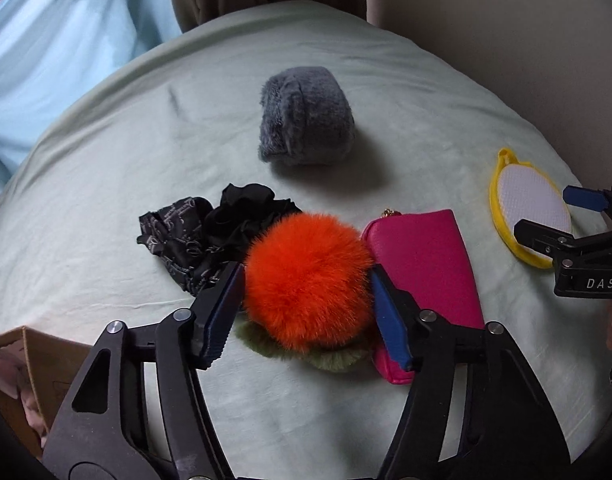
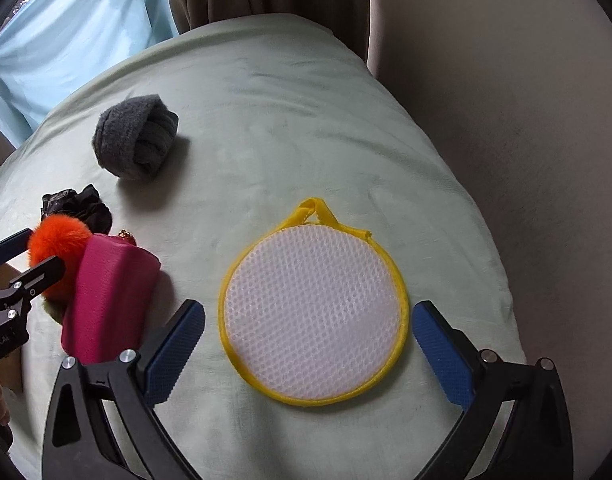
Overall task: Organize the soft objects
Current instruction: 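Grasp the orange pompom with the left tool while the right tool grasps the mesh pad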
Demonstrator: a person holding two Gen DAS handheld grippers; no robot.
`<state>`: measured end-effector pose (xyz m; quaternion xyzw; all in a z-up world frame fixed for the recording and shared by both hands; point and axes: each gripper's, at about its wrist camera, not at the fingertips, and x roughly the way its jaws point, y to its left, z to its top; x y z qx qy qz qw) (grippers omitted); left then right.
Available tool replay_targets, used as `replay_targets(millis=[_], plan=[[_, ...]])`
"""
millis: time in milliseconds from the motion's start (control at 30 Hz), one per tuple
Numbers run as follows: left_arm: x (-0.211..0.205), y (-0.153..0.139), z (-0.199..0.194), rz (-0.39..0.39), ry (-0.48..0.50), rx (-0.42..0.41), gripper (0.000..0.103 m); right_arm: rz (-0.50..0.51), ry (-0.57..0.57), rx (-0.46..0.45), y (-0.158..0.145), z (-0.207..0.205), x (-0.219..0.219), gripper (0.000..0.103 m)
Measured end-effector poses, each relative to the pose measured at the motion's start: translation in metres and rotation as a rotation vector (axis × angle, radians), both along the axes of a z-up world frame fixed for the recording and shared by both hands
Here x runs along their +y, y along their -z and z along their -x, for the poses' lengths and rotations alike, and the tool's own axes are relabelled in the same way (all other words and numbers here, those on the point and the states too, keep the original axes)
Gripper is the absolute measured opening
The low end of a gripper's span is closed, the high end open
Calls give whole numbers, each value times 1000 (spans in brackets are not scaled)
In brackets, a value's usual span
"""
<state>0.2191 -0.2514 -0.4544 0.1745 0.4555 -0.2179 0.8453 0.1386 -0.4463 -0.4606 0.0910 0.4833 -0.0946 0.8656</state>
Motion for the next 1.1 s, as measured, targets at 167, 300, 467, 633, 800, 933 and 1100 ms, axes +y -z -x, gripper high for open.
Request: replay_targets(millis=[167,300,467,633,800,933,1100], plan=[[-4,9,-3,13,5,2,46,8,-10,26,17,-8,1,97],[-1,14,-7,38,-13,29,44,24,-21,28,22,-8,4,97],[6,17,-9,47,-32,44,42,31,-20,30,28,-10,7,96],[13,20,-13,78,-59,71,41,32,-16,26,28,-7,9,87],[19,23,-16,105,-89,101,38,60,8,39,26,0,7,73],[17,25,-13,86,-85,106,34,57,25,38,22,2,6,58],[16,16,-9,93,-76,93,33,43,61,37,17,2,-2,39]])
